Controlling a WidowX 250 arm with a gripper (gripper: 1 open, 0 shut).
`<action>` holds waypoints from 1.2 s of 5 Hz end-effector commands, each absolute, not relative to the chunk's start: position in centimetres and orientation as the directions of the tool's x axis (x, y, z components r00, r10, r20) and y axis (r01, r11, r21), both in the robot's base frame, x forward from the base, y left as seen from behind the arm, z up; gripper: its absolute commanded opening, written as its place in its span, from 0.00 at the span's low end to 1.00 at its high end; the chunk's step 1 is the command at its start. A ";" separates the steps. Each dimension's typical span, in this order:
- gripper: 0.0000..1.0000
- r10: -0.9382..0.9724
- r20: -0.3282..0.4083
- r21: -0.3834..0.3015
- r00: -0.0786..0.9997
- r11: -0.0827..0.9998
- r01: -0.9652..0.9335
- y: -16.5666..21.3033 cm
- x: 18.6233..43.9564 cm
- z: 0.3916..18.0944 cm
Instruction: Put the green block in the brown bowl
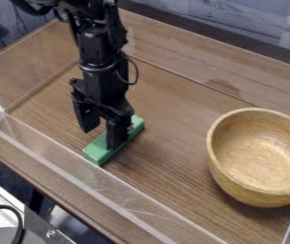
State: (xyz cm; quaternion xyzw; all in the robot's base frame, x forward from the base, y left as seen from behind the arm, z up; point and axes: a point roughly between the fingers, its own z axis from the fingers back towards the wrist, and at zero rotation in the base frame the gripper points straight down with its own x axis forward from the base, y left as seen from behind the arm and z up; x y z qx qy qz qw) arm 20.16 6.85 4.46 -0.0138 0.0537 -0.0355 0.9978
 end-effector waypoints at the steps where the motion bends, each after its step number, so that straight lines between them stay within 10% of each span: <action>1: 1.00 -0.059 -0.049 -0.026 0.997 0.998 0.058 7.3 20.9 5.8; 6: 1.00 -0.046 -0.028 -0.049 0.999 0.998 0.044 7.2 21.2 5.5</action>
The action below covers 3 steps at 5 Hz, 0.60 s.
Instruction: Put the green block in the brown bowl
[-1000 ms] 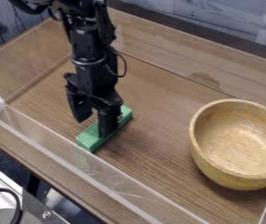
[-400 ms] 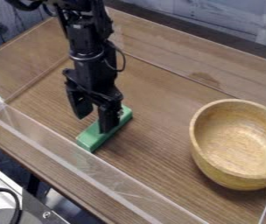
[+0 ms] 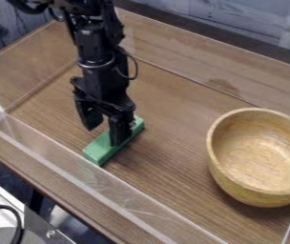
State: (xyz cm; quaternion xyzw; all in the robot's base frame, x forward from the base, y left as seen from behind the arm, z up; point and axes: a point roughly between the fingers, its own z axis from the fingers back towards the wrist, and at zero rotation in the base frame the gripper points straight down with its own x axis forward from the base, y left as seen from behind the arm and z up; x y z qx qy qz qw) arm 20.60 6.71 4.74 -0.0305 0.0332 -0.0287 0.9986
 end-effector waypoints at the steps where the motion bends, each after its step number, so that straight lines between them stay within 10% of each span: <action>1: 1.00 -0.042 -0.027 -0.052 0.999 0.998 0.040 7.2 21.2 5.4; 2: 1.00 -0.041 -0.036 -0.057 0.998 0.998 0.039 7.2 21.3 4.8; 3: 0.00 -0.038 -0.039 -0.061 0.999 0.998 0.036 7.3 21.4 4.4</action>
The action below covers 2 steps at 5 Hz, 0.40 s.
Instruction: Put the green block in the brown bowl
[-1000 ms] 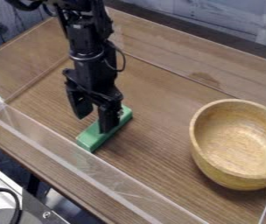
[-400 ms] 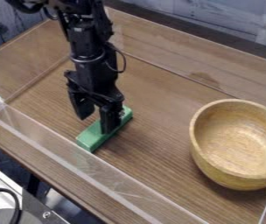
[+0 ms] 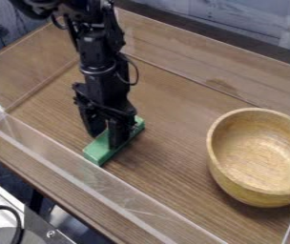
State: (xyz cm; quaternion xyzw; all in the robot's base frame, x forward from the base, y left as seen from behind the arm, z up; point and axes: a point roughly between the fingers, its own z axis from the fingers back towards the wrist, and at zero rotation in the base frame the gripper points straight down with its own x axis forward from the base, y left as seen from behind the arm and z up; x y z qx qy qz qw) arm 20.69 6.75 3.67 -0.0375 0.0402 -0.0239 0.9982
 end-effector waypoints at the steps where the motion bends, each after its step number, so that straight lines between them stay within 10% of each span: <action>1: 0.00 -0.035 -0.040 -0.062 0.999 0.998 0.032 7.2 21.5 4.5; 2: 0.00 -0.027 -0.031 -0.068 0.999 0.997 0.025 7.0 21.8 5.3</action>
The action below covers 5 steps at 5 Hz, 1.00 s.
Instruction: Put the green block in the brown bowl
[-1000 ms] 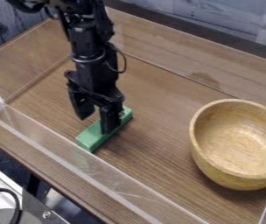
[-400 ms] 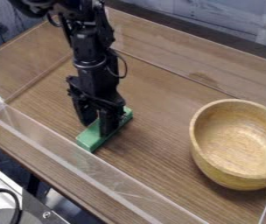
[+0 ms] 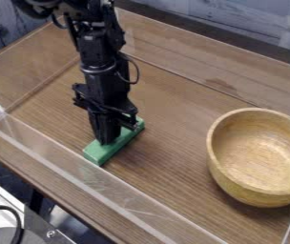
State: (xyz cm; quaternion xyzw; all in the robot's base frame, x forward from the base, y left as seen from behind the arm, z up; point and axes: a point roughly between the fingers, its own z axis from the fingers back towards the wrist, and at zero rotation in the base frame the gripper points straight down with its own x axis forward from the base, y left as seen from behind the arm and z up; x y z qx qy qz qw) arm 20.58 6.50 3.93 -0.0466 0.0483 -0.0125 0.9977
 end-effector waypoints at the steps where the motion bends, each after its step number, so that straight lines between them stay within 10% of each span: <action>1: 0.00 -0.020 -0.019 -0.074 1.000 0.997 0.019 6.8 22.2 6.4; 3: 0.00 -0.016 0.030 -0.081 0.999 0.997 0.018 5.2 24.4 10.5; 4: 1.00 -0.019 0.033 -0.082 0.999 0.996 0.022 5.1 24.4 9.9; 5: 1.00 -0.027 0.012 -0.080 1.000 0.996 0.028 5.2 24.2 9.0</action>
